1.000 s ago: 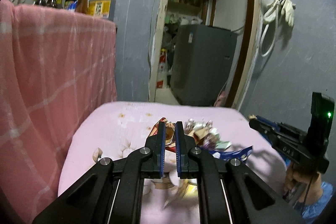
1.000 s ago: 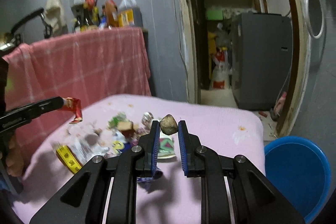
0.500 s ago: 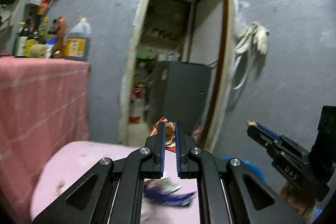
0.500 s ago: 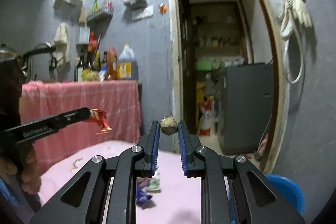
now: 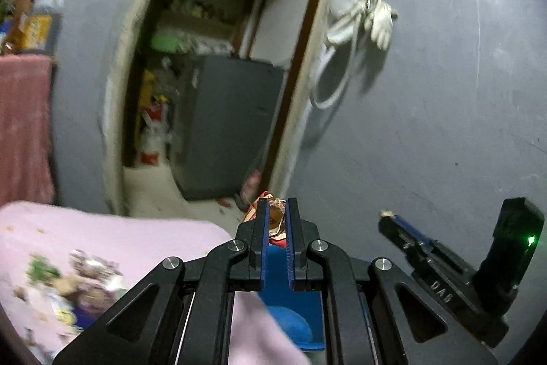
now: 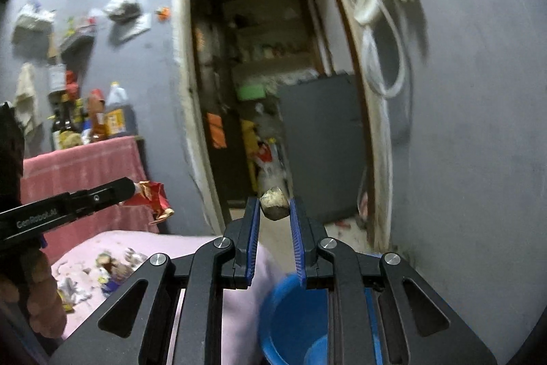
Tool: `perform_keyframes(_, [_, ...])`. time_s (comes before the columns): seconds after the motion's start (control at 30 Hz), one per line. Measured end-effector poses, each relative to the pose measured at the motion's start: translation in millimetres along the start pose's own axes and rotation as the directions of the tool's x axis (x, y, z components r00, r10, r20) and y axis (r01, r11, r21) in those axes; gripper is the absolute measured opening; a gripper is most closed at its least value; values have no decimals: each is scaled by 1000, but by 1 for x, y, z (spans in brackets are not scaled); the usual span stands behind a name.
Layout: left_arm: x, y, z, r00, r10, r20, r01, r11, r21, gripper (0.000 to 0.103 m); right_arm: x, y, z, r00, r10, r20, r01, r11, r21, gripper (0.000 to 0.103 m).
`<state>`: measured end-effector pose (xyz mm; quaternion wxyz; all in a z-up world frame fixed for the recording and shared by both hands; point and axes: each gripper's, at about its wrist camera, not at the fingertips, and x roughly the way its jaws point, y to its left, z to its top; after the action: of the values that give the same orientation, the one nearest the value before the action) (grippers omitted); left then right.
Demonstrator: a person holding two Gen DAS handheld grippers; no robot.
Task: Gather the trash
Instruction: 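Carry the red wrapper and brown lump in both tools over the blue bucket, then open the right tool over the bucket while the left tool opens too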
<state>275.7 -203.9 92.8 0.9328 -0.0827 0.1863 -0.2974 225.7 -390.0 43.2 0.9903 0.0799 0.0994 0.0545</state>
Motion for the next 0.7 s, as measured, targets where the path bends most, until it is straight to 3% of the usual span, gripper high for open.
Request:
perform_keyframes(0.33, [70,-7,-26,985,-37,-169,35,999,-16,7,27,-41,-32,988,-57,-142,67,996,66,17])
perform_keyframes(0.5, [98,5,-37,963,-82,-257,53,992,-116,10,40,-53,-41,978,-67,-195,88,990,106,21])
perform_keyframes(0.6, [107,15,-37,950,-110,-291,54,979,-194,17,41,-57,-41,978,-61,-198,90,986,140,29])
perform_keyframes(0.7, [99,20,-29,959,-110,-261,56,977,-207,32,41,-56,-41,978,-57,-201,86,986,141,29])
